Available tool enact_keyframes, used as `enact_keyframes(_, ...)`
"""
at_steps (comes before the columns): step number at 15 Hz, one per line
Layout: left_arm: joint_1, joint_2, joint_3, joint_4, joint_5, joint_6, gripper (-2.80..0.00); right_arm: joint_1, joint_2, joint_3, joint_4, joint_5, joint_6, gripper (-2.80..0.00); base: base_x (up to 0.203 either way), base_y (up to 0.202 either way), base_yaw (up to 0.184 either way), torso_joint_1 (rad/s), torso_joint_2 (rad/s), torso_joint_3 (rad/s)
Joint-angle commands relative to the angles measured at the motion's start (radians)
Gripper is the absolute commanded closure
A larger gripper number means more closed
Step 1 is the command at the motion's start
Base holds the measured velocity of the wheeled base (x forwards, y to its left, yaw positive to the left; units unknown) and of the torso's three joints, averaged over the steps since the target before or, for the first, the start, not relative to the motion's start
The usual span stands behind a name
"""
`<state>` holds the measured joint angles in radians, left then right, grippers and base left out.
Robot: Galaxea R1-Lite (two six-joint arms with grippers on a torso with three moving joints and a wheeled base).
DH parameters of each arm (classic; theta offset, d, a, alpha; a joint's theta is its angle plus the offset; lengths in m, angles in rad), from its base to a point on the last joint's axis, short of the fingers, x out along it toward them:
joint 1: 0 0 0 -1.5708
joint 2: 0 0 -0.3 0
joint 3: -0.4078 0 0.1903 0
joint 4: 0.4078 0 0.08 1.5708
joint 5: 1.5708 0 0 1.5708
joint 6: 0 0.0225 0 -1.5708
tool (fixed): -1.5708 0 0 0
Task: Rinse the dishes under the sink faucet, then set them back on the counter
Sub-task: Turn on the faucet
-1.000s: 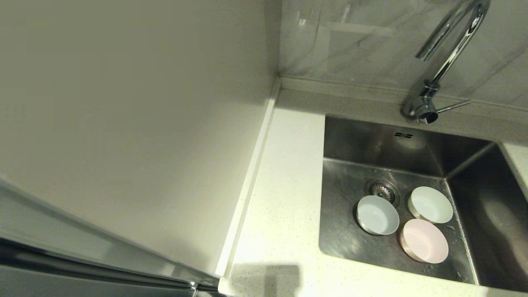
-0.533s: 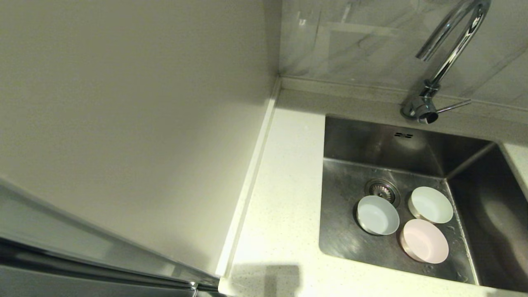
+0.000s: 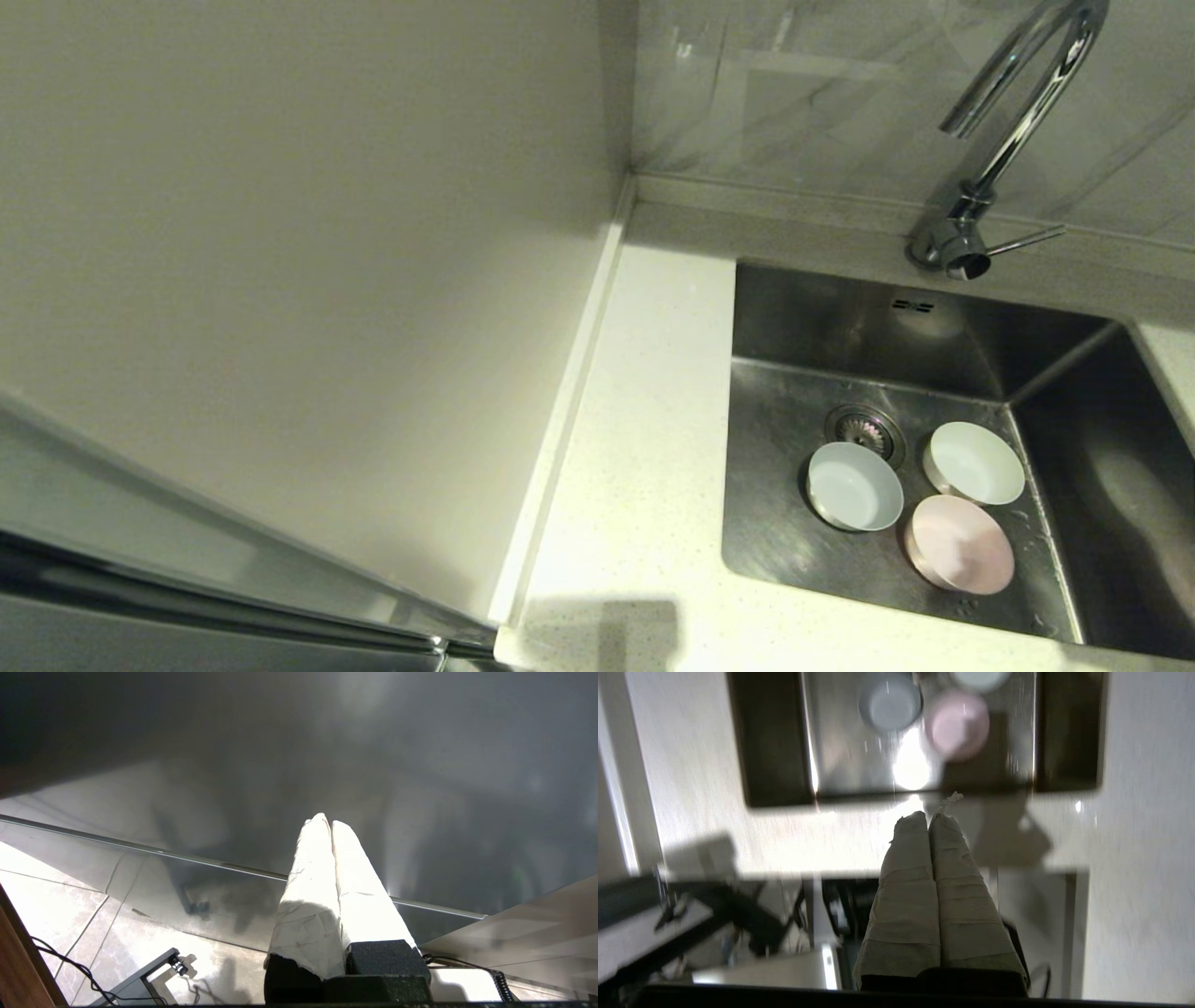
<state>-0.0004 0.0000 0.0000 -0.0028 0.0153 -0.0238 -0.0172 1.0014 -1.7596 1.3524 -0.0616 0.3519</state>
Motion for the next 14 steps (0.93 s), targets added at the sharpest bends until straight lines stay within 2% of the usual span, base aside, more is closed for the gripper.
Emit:
enact_keyframes(1,0.0,-0.003,0.0,0.0,0.0,0.001,0.0,-0.016,0.139,0.002,-0.24,-0.039,-0.002,0.0,0.0,0.0,0.0,0.0,0.0,0.0)
enact_keyframes(4,0.0,-0.003,0.0,0.0,0.0,-0.001,0.0,-0.048,0.315,0.006,-0.553,-0.167,0.017,0.0,0.0,0.0,0.0,0.0,0.0,0.0)
enact_keyframes(6,-0.001,-0.003,0.0,0.0,0.0,-0.001,0.0,-0.099,0.411,0.036,-0.756,-0.229,0.098,0.0,0.0,0.0,0.0,0.0,0.0,0.0)
enact_keyframes(9,-0.001,-0.003,0.0,0.0,0.0,0.0,0.0,-0.155,0.503,0.111,-1.075,-0.261,0.201,0.0,0.0,0.0,0.0,0.0,0.0,0.0)
enact_keyframes(11,0.0,-0.004,0.0,0.0,0.0,-0.001,0.0,-0.17,0.581,0.142,-1.167,-0.318,0.258,0.0,0.0,0.0,0.0,0.0,0.0,0.0)
enact_keyframes(14,0.0,-0.003,0.0,0.0,0.0,0.0,0.0,-0.189,0.68,0.091,-1.181,-0.33,0.321,0.0,0.0,0.0,0.0,0.0,0.0,0.0)
